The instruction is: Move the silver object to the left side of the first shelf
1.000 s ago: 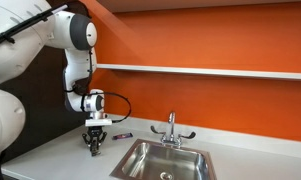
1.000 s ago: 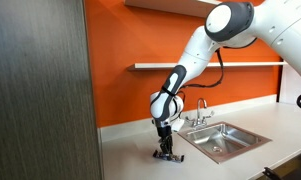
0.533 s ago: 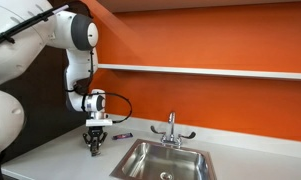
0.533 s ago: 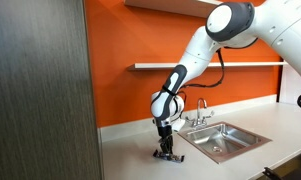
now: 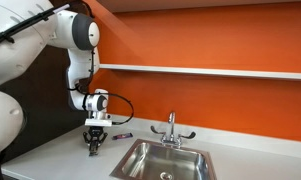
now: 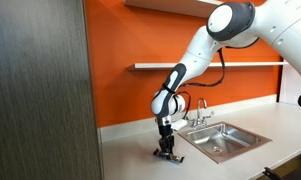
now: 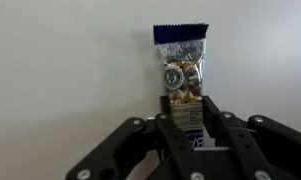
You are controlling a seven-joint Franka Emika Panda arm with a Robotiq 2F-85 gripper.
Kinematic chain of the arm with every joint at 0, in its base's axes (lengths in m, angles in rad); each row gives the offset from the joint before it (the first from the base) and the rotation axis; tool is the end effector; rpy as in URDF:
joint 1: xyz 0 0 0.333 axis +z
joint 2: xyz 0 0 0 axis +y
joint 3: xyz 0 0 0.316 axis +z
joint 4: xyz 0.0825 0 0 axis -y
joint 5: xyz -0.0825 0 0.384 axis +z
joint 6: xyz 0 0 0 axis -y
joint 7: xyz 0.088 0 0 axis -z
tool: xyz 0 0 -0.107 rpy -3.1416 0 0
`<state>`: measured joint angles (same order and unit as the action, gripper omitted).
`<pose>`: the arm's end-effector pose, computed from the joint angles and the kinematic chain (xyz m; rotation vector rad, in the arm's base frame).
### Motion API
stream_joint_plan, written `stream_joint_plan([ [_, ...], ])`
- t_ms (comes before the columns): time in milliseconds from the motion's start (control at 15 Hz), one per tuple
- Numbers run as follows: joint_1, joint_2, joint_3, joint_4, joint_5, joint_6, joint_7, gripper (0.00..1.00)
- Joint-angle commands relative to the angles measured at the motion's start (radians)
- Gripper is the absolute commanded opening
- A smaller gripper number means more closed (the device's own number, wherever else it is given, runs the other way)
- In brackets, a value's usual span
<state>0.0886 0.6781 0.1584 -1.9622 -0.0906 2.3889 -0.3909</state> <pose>0.5619 0.1431 0.1093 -2.8745 -1.0316 0.3623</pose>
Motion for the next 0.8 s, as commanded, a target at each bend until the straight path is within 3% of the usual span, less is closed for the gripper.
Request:
stream_joint_plan([
  [0,0.003,-0.06,0.003,-0.026,0.02,-0.035,0.086,0.1],
  [733,0.032,-0.203,-0.007,-0.131,0.078,-0.05,0.317,0.1],
])
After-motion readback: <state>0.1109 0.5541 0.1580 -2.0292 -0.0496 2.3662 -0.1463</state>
